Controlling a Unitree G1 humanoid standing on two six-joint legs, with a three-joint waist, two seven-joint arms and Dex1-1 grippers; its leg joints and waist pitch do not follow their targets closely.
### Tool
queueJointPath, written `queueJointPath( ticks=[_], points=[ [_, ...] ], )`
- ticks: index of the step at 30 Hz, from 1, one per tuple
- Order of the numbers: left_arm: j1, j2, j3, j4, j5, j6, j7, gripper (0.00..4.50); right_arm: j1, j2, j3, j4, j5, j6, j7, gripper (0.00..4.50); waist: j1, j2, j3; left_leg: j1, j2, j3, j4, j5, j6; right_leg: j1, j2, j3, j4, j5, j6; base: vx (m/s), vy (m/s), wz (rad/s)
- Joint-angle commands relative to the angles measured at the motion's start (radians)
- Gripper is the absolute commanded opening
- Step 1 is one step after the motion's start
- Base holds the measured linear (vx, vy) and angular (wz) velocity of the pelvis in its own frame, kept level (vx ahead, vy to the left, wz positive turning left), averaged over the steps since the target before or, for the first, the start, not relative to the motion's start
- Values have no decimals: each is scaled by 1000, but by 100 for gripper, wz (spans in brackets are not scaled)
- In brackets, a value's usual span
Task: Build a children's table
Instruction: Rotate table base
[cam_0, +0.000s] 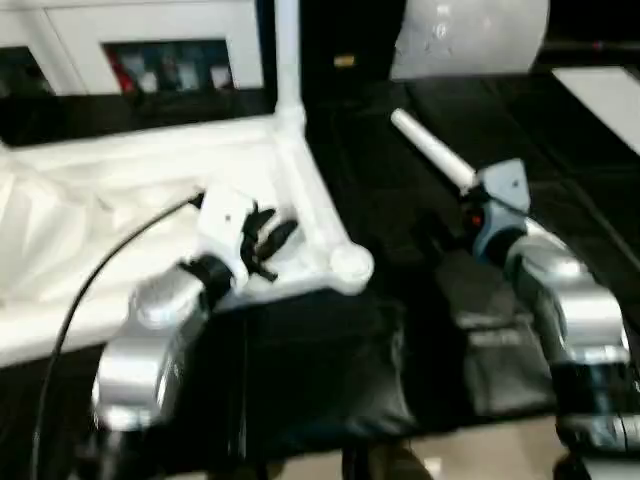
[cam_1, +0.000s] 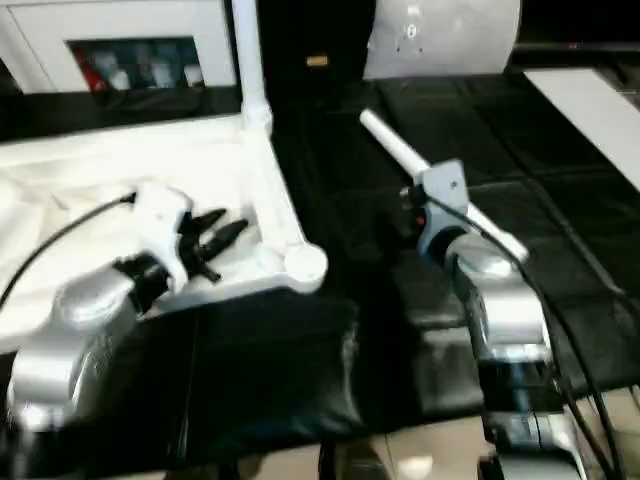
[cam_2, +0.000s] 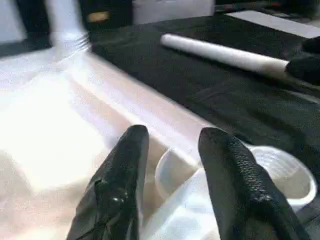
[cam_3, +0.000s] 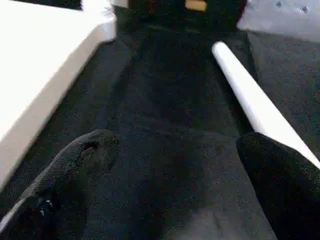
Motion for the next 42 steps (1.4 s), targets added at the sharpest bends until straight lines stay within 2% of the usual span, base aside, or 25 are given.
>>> queueJointPath(
  ticks=[1, 4, 7, 8, 9, 13, 14, 15, 16, 18, 19, 20, 21, 22, 26, 29, 30, 31, 32, 33, 34, 35, 36, 37, 42],
  points=[
    [20, -18, -14, -29, 14, 26, 38, 207, 15, 4, -15, -34, 3, 37, -30, 450, -29, 35, -70, 55, 159, -177, -132, -40, 386, 25, -22, 45, 68, -260, -190, 53, -90, 50],
    [31, -41, -38, -40, 31, 43, 75, 219, 21, 4, -18, -29, 0, 39, -50, 450, -15, 22, -67, 61, 143, -207, -149, -60, 383, 10, -25, 92, 99, -288, -279, 21, -155, 66],
    [28, -48, -48, -42, 29, 44, 86, 238, 5, 6, -44, -23, -2, 64, -87, 450, 1, -9, -61, 52, 87, -101, -101, -169, 262, 12, -46, 130, 9, -271, -389, 14, -255, 42],
    [24, -52, -52, -45, 28, 49, 95, 253, -2, 0, -46, -32, -7, 92, -96, 450, 41, -63, -78, 13, -120, 84, 210, -243, 149, 43, -22, 127, -109, -514, -300, -15, -276, 5],
    [22, -52, -52, -45, 29, 51, 98, 260, -1, -8, -35, -40, -11, 100, -87, 450, 36, -66, -56, -19, -112, 82, 211, -235, 145, 51, -17, 141, -101, -549, -248, -15, -276, 5],
    [16, -62, -50, -49, 33, 63, 122, 285, 33, -1, -1, -135, -14, 174, -85, 450, 6, -14, -82, -2, -73, 28, 48, -119, 271, 139, 10, 159, -147, -344, 306, -15, -254, 10],
    [18, -64, -51, -52, 31, 66, 126, 295, 41, 2, 3, -154, -11, 188, -93, 450, -21, 34, -109, 122, 291, -207, -55, 128, 437, 19, -26, 87, 66, -264, 357, 17, -270, 13],
    [18, -64, -51, -52, 31, 67, 127, 307, 43, 3, 4, -157, -11, 190, -95, 450, -26, 20, -124, 185, 399, -250, -51, 283, 529, -80, -62, 113, 183, -336, 299, 17, -270, 13],
    [23, -68, -52, -49, 39, 67, 143, 314, 68, 23, 12, -221, -4, 224, -116, 450, -34, 4, -93, 158, 210, -132, 2, 687, 549, -197, -92, 205, 247, -129, 55, 23, -219, 3],
    [33, -74, -49, -45, 50, 71, 168, 331, 109, 58, 18, -323, 5, 260, -153, 450, -28, -49, -103, 55, -81, 15, 61, 477, 497, -46, -21, 197, 30, 190, 38, -112, 153, 3],
    [37, -74, -49, -45, 52, 70, 171, 331, 124, 70, 20, -353, 4, 262, -167, 450, -24, -68, -121, 20, -131, 12, 92, 361, 469, 23, -40, 220, 39, 322, -25, -220, 417, -11],
    [38, -74, -49, -45, 52, 70, 172, 345, 126, 72, 20, -357, 4, 263, -169, 450, -20, -87, -133, -50, -122, 20, 118, 207, 393, 101, -134, 260, 25, 490, -77, -140, 16, -10],
    [43, -78, -47, -48, 49, 73, 180, 352, 146, 80, 27, -394, -1, 266, -179, 450, 8, -76, -95, 2, -106, 25, 87, 37, 76, 25, -114, 177, -36, 513, 62, -140, 16, -10],
    [48, -82, -45, -55, 45, 78, 190, 360, 172, 87, 36, -439, -4, 276, -184, 450, 15, -51, -88, 13, -85, 18, 42, -14, 13, 40, -114, 163, -58, 197, 183, -85, -271, -10],
    [59, -91, -38, -73, 38, 84, 205, 381, 216, 104, 45, -510, -3, 293, -194, 450, -2, -33, -68, -3, -37, 20, -33, -114, 28, 27, -60, 173, -108, -567, 277, -134, -136, -14],
    [90, -93, -49, -92, 38, 68, 207, 381, 256, 110, 58, -560, -12, 328, -212, 450, -40, -3, -42, 34, -6, 13, -53, -360, -21, -1, -42, 91, -160, -870, 164, -162, -1, -9],
    [97, -93, -57, -96, 41, 67, 204, 381, 260, 110, 57, -562, -13, 339, -216, 450, -53, 36, -19, 16, 74, -28, -143, -656, -16, 54, -13, 42, -96, -613, 103, -159, 45, -12],
    [98, -94, -58, -97, 41, 65, 204, 381, 260, 110, 56, -563, -12, 344, -217, 450, -32, 48, -4, -44, 124, -41, -225, -795, -11, 108, -16, 62, 101, -392, 57, -202, 31, -9],
    [105, -101, -62, -106, 37, 58, 204, 381, 265, 106, 57, -569, -7, 362, -218, 450, 9, 46, -5, -28, 104, 8, -217, -806, 26, 80, -13, 81, 131, -187, 25, -174, -18, 3],
    [109, -109, -61, -114, 30, 56, 206, 381, 271, 102, 60, -577, -5, 371, -217, 450, 17, 2, -15, 15, 99, 19, -172, -701, -9, 74, -47, 180, 118, -498, 88, -174, -18, 3],
    [112, -117, -60, -125, 21, 56, 209, 381, 283, 98, 62, -589, -2, 377, -215, 450, 2, -45, -5, 142, -29, 56, 101, -342, -65, -106, -126, 157, -187, -1278, 132, -56, -61, 8],
    [112, -118, -60, -127, 20, 56, 210, 381, 285, 98, 62, -592, -2, 378, -215, 450, 2, -45, -5, 142, -29, 56, 101, -342, -65, -106, -126, 157, -187, -1278, 132, 0, 0, 0],
    [119, -120, -57, -136, 14, 54, 214, 381, 306, 101, 63, -609, -2, 374, -213, 450, 10, -39, -25, -2, -14, 5, 17, -57, -29, 57, -153, 201, -101, -1090, 102, 0, 0, 0],
    [134, -132, -45, -150, 9, 46, 230, 381, 338, 106, 74, -631, -1, 359, -212, 450, 15, -17, -25, 50, 13, 4, -54, -199, -51, 11, -87, 169, -80, -850, 63, 0, 0, 0],
    [176, -133, -49, -188, -5, 51, 225, 381, 387, 111, 91, -664, 0, 353, -212, 450, -52, 31, 19, 72, 70, -31, -180, -899, -70, 64, 3, 48, -39, -551, 27, -96, 45, -3]
  ],
)
